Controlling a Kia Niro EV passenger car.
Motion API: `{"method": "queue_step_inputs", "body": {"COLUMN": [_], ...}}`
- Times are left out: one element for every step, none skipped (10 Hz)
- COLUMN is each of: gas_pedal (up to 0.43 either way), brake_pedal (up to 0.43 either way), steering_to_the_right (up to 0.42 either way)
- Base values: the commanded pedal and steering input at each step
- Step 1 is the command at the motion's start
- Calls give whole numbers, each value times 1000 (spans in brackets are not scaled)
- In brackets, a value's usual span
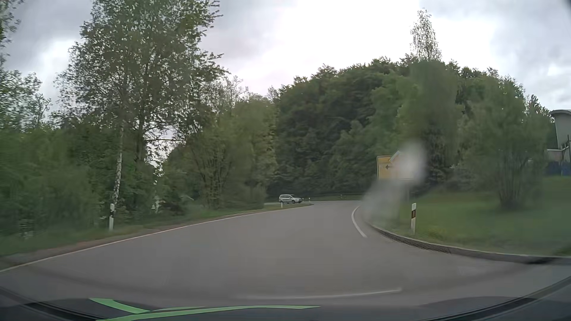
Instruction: Follow the waypoints while adhering to traffic rules and regulations
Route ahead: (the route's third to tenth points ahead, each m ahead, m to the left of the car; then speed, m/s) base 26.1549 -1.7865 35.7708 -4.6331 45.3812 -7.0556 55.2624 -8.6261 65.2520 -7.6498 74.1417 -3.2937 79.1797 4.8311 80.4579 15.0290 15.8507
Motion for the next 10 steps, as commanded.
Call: {"method": "queue_step_inputs", "body": {"gas_pedal": [169,169,157,79,0,0,0,0,0,0], "brake_pedal": [0,0,0,0,0,0,0,0,0,0], "steering_to_the_right": [47,47,47,47,48,48,48,48,48,48]}}
